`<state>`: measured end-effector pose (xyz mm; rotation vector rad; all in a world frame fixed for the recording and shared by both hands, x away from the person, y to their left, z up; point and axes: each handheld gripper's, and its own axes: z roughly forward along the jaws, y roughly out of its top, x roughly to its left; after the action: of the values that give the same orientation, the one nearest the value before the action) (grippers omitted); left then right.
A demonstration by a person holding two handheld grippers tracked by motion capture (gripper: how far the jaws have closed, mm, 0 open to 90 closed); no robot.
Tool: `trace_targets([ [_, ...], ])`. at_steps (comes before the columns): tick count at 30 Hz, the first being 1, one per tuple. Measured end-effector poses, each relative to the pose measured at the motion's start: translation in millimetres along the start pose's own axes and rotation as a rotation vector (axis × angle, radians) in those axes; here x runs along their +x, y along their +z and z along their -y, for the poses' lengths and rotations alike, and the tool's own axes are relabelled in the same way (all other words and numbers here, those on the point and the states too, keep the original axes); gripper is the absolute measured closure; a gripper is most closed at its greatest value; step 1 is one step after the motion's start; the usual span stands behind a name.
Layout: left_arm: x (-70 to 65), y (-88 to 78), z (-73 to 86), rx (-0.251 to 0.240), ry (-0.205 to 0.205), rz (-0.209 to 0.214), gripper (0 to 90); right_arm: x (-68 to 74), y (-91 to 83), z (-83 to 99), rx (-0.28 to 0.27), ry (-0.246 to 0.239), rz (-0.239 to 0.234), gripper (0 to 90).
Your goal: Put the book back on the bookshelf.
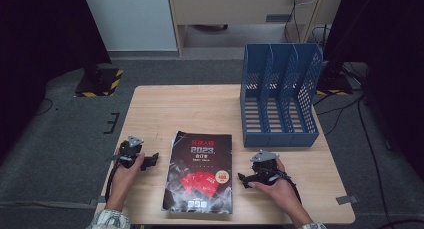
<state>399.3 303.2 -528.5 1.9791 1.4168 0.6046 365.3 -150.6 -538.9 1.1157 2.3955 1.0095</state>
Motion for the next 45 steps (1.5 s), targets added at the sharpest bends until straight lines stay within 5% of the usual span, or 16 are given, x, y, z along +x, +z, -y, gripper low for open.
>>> trace_targets([
  [1,0.0,0.0,0.0,0.0,0.0,0.0,6.6,0.0,0.0,0.0,0.0,0.0,0.0,4.3],
  [3,-1.8,-12.2,-0.2,-0.039,-0.073,0.033,9.9,0.5,-0.7,-1.6,0.001,0.008,0.006,10.8],
  [5,-4.8,-17.9,-0.2,-0.045,-0.074,0.038,13.3,0.6,-1.4,-2.9,0.001,0.012,0.003,13.9],
  [9,-21.7,-34.4,-1.2,-0.039,-0.018,0.057,14.4,5.2,-9.8,-9.2,-0.052,0.037,-0.051,24.5],
  [14,-47.1,-54.9,-4.3,-0.088,0.041,0.109,15.5,13.4,-19.1,-13.0,-0.1,0.028,-0.105,34.7],
  [18,-63.3,-58.7,-6.2,-0.109,0.082,0.166,25.5,16.6,-24.3,-15.6,-0.124,0.029,-0.149,41.9],
  [20,-68.5,-57.3,-7.9,-0.117,0.068,0.187,30.6,18.0,-25.2,-17.1,-0.141,0.051,-0.174,41.8],
  [26,-83.5,-51.4,-8.1,-0.085,0.117,0.2,43.8,25.0,-23.0,-24.3,-0.152,0.068,-0.249,35.4],
  [31,-86.0,-45.1,-7.6,-0.058,0.106,0.201,51.1,28.2,-15.6,-28.5,-0.139,0.071,-0.25,27.9],
  [40,-86.7,-38.7,-4.5,-0.037,0.08,0.24,50.1,37.0,12.0,-37.5,-0.074,0.106,-0.297,19.0],
  [45,-85.7,-38.0,-3.6,-0.034,0.075,0.249,50.3,41.4,5.6,-43.4,-0.092,0.089,-0.271,21.3],
])
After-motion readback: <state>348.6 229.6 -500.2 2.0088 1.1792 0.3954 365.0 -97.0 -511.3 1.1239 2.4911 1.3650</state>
